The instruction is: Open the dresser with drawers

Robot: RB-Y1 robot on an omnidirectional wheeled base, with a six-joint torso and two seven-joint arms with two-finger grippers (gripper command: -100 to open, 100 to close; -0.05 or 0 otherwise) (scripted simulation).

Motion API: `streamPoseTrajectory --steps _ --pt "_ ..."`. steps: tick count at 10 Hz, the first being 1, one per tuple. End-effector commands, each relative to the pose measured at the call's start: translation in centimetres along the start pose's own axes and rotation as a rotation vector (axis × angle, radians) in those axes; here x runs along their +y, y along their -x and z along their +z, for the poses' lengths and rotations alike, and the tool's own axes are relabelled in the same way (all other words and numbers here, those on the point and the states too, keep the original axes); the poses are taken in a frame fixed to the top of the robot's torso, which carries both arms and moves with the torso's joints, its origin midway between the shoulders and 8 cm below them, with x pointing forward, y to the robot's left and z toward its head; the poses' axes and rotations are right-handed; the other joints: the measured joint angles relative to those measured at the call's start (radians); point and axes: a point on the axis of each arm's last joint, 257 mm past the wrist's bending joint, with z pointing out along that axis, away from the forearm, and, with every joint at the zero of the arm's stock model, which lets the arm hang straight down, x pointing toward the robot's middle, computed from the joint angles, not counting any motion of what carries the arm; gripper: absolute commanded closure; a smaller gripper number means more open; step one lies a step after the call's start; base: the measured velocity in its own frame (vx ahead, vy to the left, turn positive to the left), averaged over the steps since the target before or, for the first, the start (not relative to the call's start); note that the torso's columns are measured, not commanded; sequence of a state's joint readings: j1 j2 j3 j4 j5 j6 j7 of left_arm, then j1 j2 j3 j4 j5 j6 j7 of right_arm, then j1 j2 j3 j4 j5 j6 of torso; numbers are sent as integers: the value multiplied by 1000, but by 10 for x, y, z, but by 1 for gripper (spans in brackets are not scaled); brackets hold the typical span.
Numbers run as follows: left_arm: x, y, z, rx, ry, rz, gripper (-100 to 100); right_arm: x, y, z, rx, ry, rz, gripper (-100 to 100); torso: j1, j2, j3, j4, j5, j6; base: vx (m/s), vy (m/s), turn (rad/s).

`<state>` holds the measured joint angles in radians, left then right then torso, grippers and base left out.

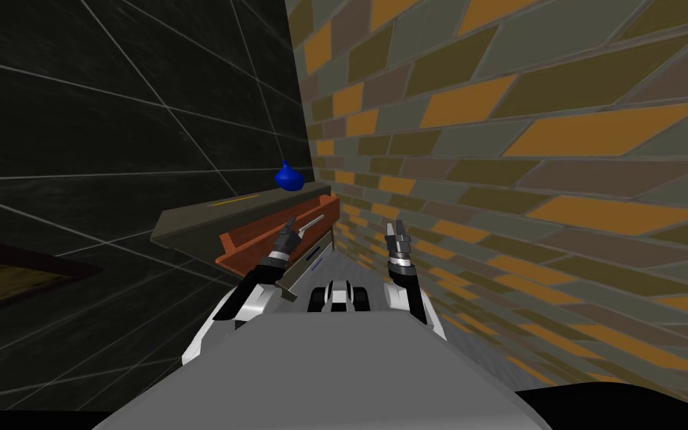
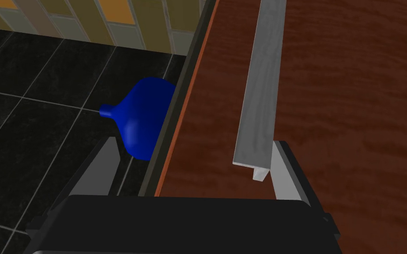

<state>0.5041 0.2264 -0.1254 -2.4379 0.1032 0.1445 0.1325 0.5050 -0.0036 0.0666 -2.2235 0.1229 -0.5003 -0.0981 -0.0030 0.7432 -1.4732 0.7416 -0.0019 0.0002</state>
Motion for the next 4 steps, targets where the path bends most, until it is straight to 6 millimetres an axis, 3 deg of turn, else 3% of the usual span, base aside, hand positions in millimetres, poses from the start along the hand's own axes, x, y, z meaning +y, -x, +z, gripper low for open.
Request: streamPoseTrajectory --steps 1,4 --pt "2 0 0 -1 4 0 0 0 0 0 0 0 0 0 2 -1 -1 -1 1 -1 0 0 0" --pt "4 0 0 -1 10 -1 0 0 0 0 0 0 0 0 3 -4 -2 -3 2 -1 0 0 0"
